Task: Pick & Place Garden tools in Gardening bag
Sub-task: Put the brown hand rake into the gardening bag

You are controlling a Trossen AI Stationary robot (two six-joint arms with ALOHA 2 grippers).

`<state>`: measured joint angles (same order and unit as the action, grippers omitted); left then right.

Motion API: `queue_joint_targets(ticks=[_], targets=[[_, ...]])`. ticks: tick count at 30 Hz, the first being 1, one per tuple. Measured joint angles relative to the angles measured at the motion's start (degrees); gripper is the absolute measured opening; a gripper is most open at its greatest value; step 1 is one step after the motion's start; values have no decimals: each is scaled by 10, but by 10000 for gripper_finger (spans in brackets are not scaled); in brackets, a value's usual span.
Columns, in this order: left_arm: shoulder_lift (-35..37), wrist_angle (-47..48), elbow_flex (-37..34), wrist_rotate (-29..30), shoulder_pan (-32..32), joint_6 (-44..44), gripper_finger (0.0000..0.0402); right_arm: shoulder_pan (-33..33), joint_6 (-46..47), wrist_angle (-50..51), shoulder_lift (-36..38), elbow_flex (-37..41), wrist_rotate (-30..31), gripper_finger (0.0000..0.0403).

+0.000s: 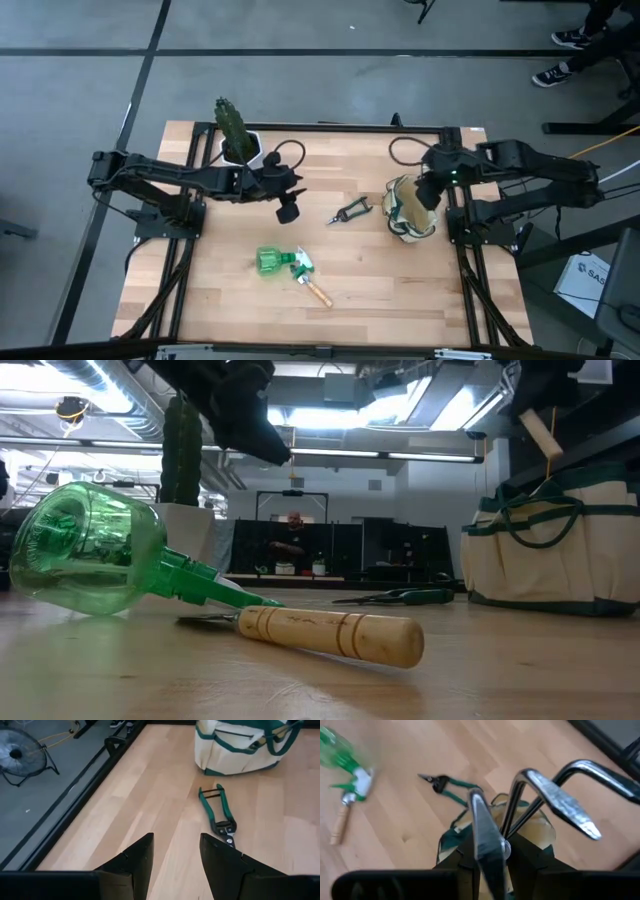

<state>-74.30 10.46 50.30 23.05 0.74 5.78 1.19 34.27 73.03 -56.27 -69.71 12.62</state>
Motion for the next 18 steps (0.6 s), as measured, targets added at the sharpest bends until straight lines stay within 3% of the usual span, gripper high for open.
queue_joint_targets(ticks=[11,18], targets=[[0,0,0,0,-7,0,155,-5,15,16,-65,5,-23,70],[0,0,0,0,-7,0,156,-39,51,-11,-47,79,1,70]])
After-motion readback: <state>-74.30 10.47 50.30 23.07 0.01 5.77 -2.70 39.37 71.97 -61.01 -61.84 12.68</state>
